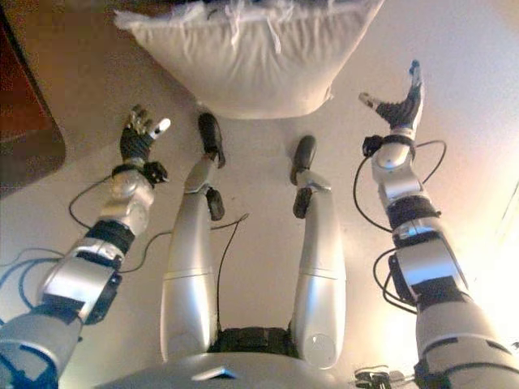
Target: Pick up the cushion and take it to the sofa
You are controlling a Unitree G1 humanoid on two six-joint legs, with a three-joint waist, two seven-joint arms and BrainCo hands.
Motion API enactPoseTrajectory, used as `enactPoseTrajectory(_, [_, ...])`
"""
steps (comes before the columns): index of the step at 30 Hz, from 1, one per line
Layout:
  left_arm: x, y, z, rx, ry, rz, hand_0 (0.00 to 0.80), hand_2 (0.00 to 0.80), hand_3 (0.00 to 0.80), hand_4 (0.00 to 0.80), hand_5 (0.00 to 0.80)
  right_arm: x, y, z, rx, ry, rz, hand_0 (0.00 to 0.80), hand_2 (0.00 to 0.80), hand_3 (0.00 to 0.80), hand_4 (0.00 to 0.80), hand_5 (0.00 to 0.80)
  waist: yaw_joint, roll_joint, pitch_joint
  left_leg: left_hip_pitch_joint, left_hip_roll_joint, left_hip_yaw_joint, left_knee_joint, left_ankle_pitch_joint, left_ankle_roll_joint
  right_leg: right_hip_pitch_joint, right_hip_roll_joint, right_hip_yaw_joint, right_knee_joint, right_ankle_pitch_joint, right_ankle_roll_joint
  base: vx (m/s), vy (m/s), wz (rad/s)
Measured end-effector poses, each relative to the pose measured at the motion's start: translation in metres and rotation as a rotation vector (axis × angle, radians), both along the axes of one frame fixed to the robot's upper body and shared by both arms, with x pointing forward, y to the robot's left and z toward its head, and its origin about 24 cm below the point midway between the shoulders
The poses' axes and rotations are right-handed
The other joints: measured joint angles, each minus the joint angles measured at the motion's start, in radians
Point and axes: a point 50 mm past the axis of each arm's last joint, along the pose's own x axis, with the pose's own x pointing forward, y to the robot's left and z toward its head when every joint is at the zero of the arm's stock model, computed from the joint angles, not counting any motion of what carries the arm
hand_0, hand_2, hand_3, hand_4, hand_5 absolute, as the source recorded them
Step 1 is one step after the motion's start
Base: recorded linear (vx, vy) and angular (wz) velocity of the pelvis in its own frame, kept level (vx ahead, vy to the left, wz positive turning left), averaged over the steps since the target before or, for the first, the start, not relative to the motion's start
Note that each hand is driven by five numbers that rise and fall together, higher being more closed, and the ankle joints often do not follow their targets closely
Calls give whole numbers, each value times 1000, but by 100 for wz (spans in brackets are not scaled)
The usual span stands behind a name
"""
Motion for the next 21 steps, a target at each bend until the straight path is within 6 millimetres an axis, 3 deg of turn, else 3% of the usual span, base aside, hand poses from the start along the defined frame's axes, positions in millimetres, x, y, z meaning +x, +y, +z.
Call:
enactPoseTrajectory(12, [26,-15,92,58,-247,-123,0,0,0,0,0,15,28,55,-61,-104,299,0,0,0,0,0,-1,0,0,-118,4,-11,45,-4,-5,-110,-1,-2,36,-2,-4,0,0,0])
enactPoseTrajectory(21, [31,-19,128,147,-316,-184,0,0,0,0,0,20,45,84,-68,-131,470,0,0,0,0,0,-4,0,0,-170,5,-18,32,-4,-5,-155,2,-3,10,1,1,3,13,-3])
